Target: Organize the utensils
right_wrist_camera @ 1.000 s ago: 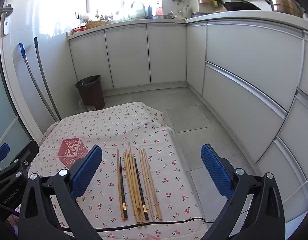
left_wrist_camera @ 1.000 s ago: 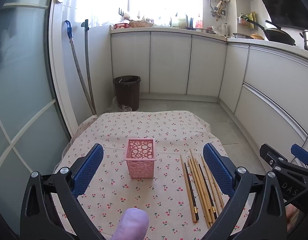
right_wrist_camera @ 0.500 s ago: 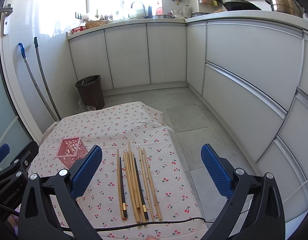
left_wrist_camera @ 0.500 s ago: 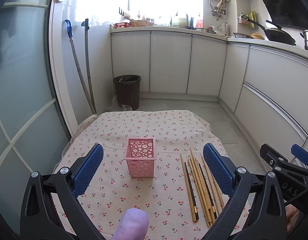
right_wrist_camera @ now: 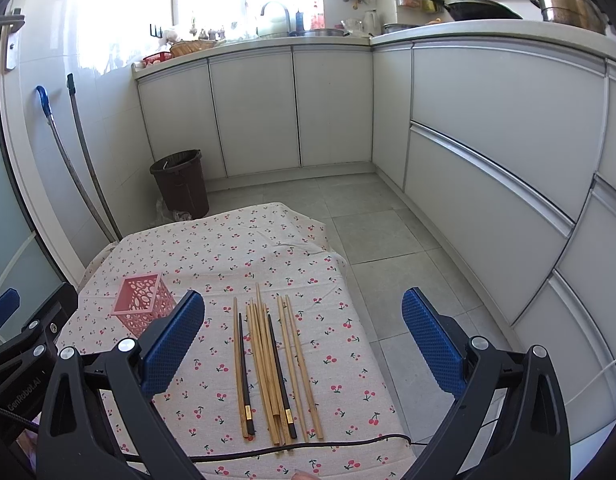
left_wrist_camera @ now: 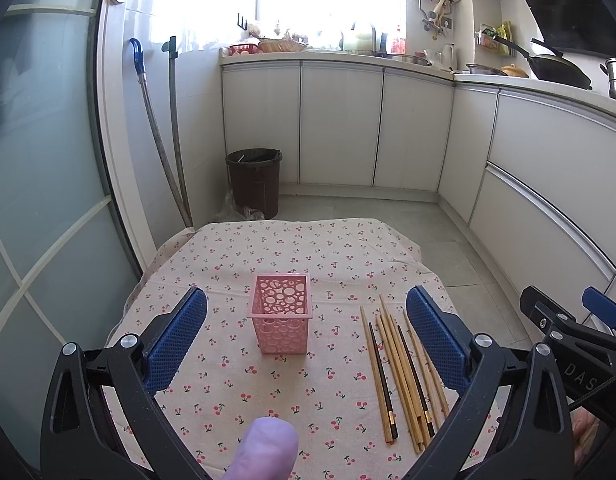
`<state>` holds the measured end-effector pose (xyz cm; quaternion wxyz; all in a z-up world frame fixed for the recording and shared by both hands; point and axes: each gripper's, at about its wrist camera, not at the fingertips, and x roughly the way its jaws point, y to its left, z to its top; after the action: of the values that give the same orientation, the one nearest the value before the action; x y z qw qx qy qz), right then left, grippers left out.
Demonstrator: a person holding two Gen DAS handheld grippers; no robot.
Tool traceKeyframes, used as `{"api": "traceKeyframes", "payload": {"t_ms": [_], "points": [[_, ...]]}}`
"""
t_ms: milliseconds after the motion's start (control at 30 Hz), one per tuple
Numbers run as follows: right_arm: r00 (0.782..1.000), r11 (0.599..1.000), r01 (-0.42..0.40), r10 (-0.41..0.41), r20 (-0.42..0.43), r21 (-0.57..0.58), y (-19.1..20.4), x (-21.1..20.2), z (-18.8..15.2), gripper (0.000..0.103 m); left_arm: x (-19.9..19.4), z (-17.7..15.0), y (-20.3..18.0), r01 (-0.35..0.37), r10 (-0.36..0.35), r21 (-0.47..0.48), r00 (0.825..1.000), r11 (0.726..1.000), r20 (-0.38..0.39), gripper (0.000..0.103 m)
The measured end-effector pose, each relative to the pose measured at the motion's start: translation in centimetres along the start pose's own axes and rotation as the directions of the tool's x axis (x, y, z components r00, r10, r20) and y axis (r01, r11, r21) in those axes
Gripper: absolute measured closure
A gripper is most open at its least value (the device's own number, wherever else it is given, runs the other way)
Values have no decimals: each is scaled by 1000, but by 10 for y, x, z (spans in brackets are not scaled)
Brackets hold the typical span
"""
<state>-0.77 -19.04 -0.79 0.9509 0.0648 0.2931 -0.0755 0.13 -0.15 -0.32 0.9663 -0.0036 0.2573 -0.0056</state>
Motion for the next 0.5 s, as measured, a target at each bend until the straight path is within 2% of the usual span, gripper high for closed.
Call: {"api": "traceKeyframes", "payload": {"t_ms": [500], "points": [[1000,1000,3,-3,-8,0,0,2,0,7,2,-4,0,-2,2,-2,1000,1000,-4,7]]}}
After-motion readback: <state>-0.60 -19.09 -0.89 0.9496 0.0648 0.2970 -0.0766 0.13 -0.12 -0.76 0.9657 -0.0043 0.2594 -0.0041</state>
